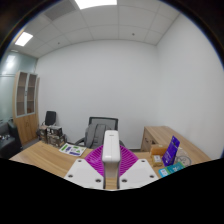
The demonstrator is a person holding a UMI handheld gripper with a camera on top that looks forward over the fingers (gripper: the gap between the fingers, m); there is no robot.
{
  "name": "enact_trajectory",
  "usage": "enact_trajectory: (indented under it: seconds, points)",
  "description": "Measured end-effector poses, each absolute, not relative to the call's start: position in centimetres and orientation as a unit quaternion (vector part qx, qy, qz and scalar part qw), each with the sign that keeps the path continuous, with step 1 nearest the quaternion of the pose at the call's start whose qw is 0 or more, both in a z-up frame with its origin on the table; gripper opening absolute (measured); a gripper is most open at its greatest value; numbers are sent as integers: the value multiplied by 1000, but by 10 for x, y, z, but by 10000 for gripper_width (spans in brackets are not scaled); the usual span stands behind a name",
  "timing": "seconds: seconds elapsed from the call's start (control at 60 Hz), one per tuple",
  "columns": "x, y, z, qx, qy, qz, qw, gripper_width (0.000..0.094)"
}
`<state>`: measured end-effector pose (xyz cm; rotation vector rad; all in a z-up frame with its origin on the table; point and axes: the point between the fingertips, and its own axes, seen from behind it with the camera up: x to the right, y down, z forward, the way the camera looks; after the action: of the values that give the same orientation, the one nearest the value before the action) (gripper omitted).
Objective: Unplug charger
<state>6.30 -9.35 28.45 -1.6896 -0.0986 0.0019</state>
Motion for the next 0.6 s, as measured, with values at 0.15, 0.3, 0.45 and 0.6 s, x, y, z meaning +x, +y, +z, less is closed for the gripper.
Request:
enact_trajectory:
  seconds: [0.15,0.3,0.45,0.6]
  points:
    - [103,-88,291,-753,-6,20,658,144]
    - [177,-87,245,-792,41,-1,609,145]
    - [230,-97,178,-825,61,-10,561,146]
    - [260,-105,108,-849,87,7,520,155]
